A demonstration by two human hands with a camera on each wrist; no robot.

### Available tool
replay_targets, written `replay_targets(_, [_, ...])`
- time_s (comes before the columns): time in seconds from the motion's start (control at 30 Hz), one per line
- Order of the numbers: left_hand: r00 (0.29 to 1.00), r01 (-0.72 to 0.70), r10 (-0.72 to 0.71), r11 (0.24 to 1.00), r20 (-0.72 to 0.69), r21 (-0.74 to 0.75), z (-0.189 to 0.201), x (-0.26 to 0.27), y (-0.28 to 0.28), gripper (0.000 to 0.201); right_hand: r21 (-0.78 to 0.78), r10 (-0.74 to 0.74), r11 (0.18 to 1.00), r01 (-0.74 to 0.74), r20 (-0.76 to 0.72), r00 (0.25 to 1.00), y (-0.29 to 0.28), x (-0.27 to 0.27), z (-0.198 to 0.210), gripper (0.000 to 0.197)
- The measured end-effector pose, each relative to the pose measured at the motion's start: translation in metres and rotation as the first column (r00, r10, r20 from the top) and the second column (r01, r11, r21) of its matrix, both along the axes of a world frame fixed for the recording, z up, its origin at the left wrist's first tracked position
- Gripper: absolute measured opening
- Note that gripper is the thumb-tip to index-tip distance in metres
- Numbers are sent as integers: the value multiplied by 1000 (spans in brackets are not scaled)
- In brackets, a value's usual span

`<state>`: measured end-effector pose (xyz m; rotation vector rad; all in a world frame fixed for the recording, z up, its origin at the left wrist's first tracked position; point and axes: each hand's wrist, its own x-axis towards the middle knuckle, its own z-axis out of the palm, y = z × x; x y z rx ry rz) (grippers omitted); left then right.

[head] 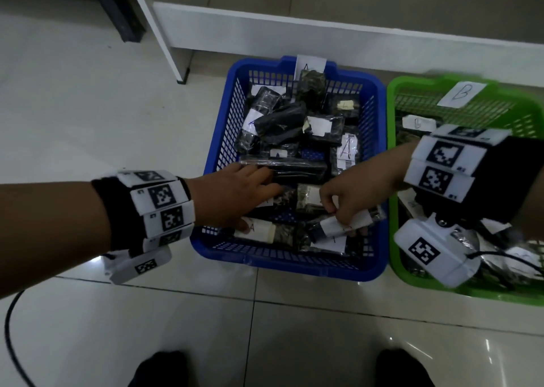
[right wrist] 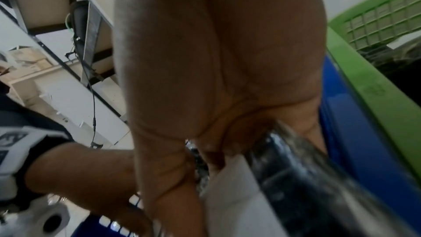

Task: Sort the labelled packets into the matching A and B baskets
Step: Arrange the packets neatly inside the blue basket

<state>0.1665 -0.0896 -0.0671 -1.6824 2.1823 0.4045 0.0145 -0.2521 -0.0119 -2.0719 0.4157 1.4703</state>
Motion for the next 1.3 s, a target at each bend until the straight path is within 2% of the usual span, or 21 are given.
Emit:
replay_targets(0.07, [1000, -22, 23, 999, -19, 29, 0, -1, 0, 84, 55, -25, 998, 30, -92, 995, -2, 3, 2, 24])
replay_targets(0.17, [996, -44, 45, 999, -77, 26, 2, 2, -4, 73, -35, 112, 993, -115, -74, 991, 3, 6, 1, 20])
replay_targets(0.23, [989, -66, 70, 997, -133, 30, 4, 8, -7, 63, -42, 87, 995, -91, -95, 992, 6, 6, -1, 19])
replay_targets(0.33, [959, -134, 153, 986, -237, 95, 6, 15, -12, 61, 1, 34, 999, -34, -139, 990, 8, 6, -4, 17])
replay_targets(0.43, [915, -179, 230, 968, -332, 178, 10, 23, -15, 59, 22, 48, 999, -46, -137, 989, 8, 7, -2, 15])
replay_targets(0.5, [897, -167, 231, 966, -376, 196, 12, 25, -18, 54, 9, 60, 998, -60, -108, 992, 3, 7, 5, 10])
replay_targets(0.57, [918, -119, 173, 979, -356, 168, 12, 24, -18, 52, 25, 9, 1000, -6, -111, 994, -5, 6, 11, 7])
replay_targets(0.63, [946, -79, 113, 989, -305, 121, 8, 22, -16, 51, 67, -59, 995, 69, -145, 988, -9, 4, 12, 12])
replay_targets(0.7, [947, -63, 90, 993, -310, 95, 5, 22, -14, 49, 59, -6, 998, 16, -166, 986, -4, 4, 9, 14])
replay_targets(0.8, [928, -49, 87, 993, -362, 111, 8, 27, -15, 43, 25, 162, 987, -161, -191, 968, 8, 7, 1, 13])
replay_targets(0.87, [915, -71, 96, 994, -392, 79, 12, 29, -18, 38, 41, 182, 983, -177, -205, 962, 12, 10, -2, 12])
replay_targets(0.93, [912, -146, 111, 987, -395, -62, 13, 30, -22, 35, 80, 123, 991, -108, -208, 970, 10, 9, -3, 12])
replay_targets(1.0, [925, -243, 178, 957, -337, -161, 12, 34, -26, 36, 83, 8, 997, 6, -167, 986, 3, 6, 2, 12])
replay_targets(1.07, [949, -270, 243, 956, -201, -115, 10, 36, -28, 43, 59, -96, 993, 100, -70, 993, -9, 6, 10, 5])
replay_targets(1.13, [970, -231, 224, 970, -95, -77, 7, 34, -28, 44, 49, -225, 974, 223, 39, 974, -23, 7, 19, 5])
replay_targets(1.23, [978, -194, 180, 971, -105, -141, 3, 26, -24, 38, 23, -391, 918, 397, 229, 891, -41, 10, 25, 12])
replay_targets(1.3, [985, -161, 140, 962, -105, -219, 1, 22, -19, 36, -32, -383, 907, 421, 354, 853, -48, 12, 25, 13])
